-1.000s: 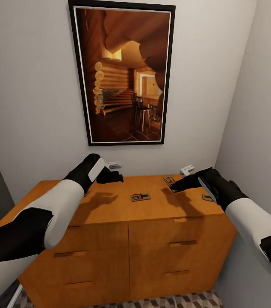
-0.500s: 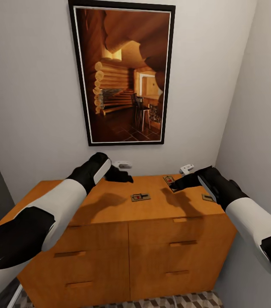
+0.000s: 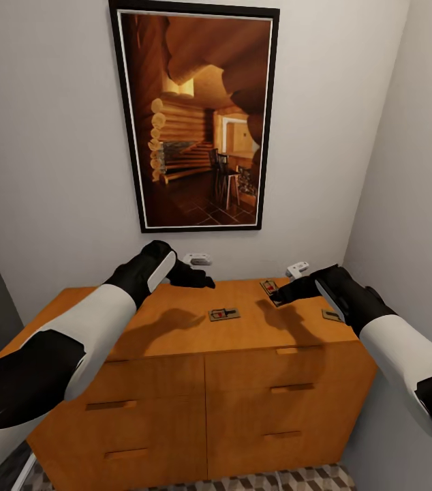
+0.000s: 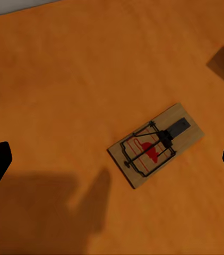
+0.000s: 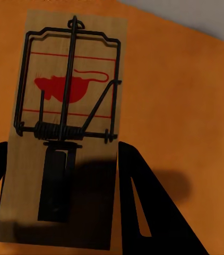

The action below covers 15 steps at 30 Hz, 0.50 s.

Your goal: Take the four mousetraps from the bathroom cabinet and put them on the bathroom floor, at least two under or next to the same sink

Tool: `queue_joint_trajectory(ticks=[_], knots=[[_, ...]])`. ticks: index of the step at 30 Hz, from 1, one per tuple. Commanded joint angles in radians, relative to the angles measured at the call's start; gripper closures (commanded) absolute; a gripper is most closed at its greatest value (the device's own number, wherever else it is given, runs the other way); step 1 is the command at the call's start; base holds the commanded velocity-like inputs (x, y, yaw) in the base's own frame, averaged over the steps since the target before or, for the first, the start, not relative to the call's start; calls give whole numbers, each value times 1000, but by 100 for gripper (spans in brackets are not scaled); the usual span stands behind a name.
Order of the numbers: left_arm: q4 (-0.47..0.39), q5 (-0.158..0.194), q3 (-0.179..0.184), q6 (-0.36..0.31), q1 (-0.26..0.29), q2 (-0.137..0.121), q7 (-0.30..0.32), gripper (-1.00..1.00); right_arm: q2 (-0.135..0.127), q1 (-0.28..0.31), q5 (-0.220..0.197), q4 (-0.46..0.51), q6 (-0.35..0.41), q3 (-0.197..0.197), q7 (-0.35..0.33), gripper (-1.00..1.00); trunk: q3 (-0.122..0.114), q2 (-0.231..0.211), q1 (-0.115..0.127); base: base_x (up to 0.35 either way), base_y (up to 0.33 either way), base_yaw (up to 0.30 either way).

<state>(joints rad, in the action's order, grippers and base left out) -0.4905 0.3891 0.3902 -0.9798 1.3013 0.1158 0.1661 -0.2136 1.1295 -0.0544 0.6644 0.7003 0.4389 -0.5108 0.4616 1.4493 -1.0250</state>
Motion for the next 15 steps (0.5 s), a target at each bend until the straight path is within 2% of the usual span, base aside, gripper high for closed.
queue_joint_trajectory(ticks=[1, 15], knots=[[0, -8, 3, -2, 1, 0, 9, -100, -1, 1, -9, 1, 8, 4, 2, 100, 1, 1, 0, 0, 0, 0], [2, -9, 4, -2, 0, -1, 9, -100, -1, 1, -14, 1, 20, 4, 2, 100, 1, 1, 0, 0, 0, 0]])
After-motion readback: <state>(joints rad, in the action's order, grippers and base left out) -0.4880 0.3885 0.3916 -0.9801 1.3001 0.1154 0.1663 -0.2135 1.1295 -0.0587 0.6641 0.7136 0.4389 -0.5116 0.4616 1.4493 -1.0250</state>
